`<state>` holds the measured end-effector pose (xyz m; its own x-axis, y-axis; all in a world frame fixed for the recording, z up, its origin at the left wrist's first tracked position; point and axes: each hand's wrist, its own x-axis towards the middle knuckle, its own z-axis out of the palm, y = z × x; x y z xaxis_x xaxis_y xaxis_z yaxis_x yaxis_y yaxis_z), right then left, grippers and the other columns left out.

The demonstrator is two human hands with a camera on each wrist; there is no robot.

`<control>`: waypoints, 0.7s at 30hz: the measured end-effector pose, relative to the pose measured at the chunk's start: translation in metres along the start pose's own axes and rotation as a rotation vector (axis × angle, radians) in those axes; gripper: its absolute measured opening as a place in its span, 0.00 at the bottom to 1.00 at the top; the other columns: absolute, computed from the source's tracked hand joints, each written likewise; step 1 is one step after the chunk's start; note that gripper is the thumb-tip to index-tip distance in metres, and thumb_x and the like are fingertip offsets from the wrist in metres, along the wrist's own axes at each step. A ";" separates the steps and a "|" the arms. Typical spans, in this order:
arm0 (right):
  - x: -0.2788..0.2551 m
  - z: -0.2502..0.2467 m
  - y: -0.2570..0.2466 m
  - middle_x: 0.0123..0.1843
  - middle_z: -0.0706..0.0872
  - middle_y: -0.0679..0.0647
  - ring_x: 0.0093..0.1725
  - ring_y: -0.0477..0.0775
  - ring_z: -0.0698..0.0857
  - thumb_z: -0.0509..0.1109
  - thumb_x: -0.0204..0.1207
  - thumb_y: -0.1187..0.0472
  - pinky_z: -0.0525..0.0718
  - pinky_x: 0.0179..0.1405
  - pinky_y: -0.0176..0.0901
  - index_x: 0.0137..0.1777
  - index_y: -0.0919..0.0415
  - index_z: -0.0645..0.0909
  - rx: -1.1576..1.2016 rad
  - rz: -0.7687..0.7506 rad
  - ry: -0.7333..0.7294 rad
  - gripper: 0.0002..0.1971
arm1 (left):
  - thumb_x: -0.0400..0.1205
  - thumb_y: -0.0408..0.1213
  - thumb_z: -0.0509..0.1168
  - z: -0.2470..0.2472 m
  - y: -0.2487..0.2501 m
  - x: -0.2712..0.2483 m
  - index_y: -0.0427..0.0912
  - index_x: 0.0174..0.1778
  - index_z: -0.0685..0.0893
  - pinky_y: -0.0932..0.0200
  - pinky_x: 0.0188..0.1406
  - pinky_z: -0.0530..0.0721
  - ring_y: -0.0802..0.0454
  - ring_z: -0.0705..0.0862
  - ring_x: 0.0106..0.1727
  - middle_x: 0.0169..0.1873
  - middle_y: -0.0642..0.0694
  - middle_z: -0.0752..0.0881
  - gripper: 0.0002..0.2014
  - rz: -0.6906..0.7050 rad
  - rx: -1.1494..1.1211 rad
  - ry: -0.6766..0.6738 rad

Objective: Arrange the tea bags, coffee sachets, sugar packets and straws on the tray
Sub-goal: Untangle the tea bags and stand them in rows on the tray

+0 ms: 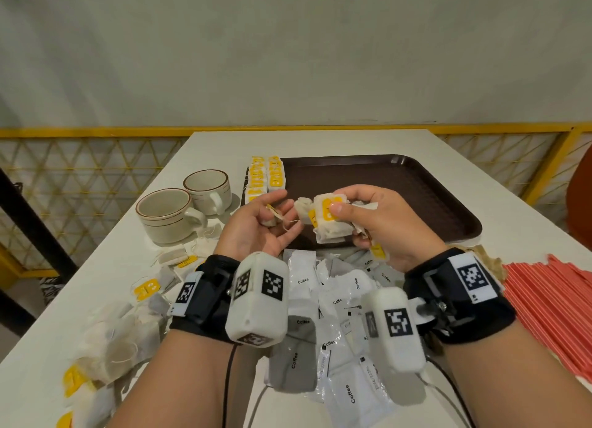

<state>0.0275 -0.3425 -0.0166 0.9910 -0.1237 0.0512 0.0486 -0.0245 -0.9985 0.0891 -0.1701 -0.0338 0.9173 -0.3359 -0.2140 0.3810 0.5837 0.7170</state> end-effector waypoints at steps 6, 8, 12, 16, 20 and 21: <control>-0.001 -0.007 -0.001 0.37 0.87 0.56 0.25 0.44 0.77 0.72 0.75 0.64 0.69 0.15 0.31 0.51 0.60 0.88 -0.008 0.035 -0.157 0.07 | 0.77 0.30 0.64 0.001 -0.002 -0.008 0.39 0.36 0.87 0.60 0.35 0.72 0.54 0.75 0.33 0.30 0.48 0.82 0.07 0.162 0.500 -0.144; -0.001 -0.007 -0.001 0.37 0.87 0.56 0.24 0.44 0.78 0.73 0.73 0.62 0.69 0.15 0.31 0.51 0.61 0.88 -0.035 0.029 -0.184 0.08 | 0.71 0.34 0.68 0.000 -0.006 -0.009 0.44 0.36 0.90 0.60 0.37 0.73 0.52 0.78 0.36 0.33 0.47 0.86 0.05 0.196 0.644 -0.239; 0.000 -0.009 -0.001 0.36 0.87 0.55 0.25 0.46 0.78 0.73 0.74 0.64 0.70 0.16 0.33 0.48 0.59 0.87 -0.042 0.031 -0.140 0.04 | 0.67 0.32 0.74 -0.005 -0.004 -0.007 0.47 0.36 0.91 0.64 0.30 0.71 0.57 0.77 0.31 0.33 0.46 0.87 0.06 0.143 0.717 -0.325; 0.003 -0.009 0.001 0.34 0.83 0.55 0.25 0.45 0.75 0.74 0.75 0.64 0.69 0.17 0.35 0.45 0.58 0.85 -0.045 0.037 -0.061 0.02 | 0.72 0.34 0.74 -0.008 -0.007 -0.003 0.47 0.34 0.89 0.64 0.27 0.70 0.54 0.76 0.29 0.32 0.44 0.86 0.04 0.180 0.759 -0.221; 0.006 -0.012 0.003 0.31 0.82 0.51 0.25 0.47 0.73 0.75 0.74 0.65 0.69 0.18 0.35 0.43 0.58 0.83 -0.027 0.009 0.059 0.04 | 0.79 0.27 0.67 -0.009 -0.013 0.006 0.44 0.37 0.86 0.66 0.23 0.69 0.57 0.70 0.26 0.26 0.50 0.81 0.08 0.241 0.640 -0.012; 0.006 -0.013 0.003 0.30 0.82 0.51 0.26 0.47 0.72 0.76 0.73 0.65 0.69 0.17 0.35 0.42 0.59 0.83 -0.020 0.005 0.063 0.04 | 0.79 0.27 0.67 -0.008 -0.012 0.006 0.43 0.38 0.85 0.66 0.23 0.70 0.58 0.70 0.25 0.26 0.51 0.80 0.08 0.250 0.599 0.025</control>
<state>0.0323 -0.3561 -0.0190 0.9813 -0.1864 0.0482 0.0408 -0.0437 -0.9982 0.0910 -0.1735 -0.0493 0.9750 -0.2221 -0.0033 0.0321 0.1263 0.9915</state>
